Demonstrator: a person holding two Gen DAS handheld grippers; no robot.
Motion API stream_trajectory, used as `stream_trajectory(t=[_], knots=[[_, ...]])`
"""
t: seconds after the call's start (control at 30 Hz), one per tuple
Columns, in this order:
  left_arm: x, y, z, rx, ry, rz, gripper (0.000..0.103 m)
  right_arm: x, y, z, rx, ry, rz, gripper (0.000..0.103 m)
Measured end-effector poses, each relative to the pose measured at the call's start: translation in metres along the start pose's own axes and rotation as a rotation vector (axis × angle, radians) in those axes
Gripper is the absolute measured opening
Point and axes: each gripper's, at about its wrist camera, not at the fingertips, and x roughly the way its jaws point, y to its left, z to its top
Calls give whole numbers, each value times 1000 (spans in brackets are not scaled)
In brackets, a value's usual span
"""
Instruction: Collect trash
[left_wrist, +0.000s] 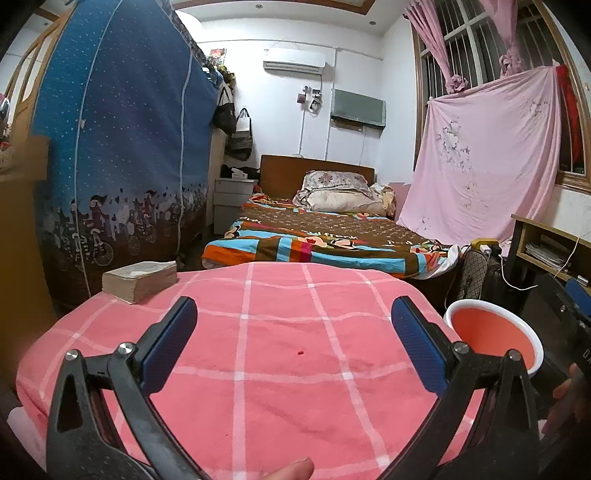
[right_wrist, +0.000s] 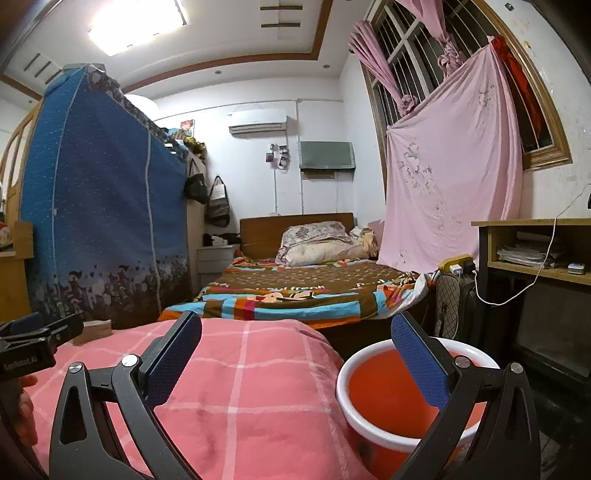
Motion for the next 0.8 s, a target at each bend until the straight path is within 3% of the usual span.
stream_trajectory(t=[0.8], knots=[[-36,25,-25,39,-12,46,91,-34,36,-27,-24,23,52,103]])
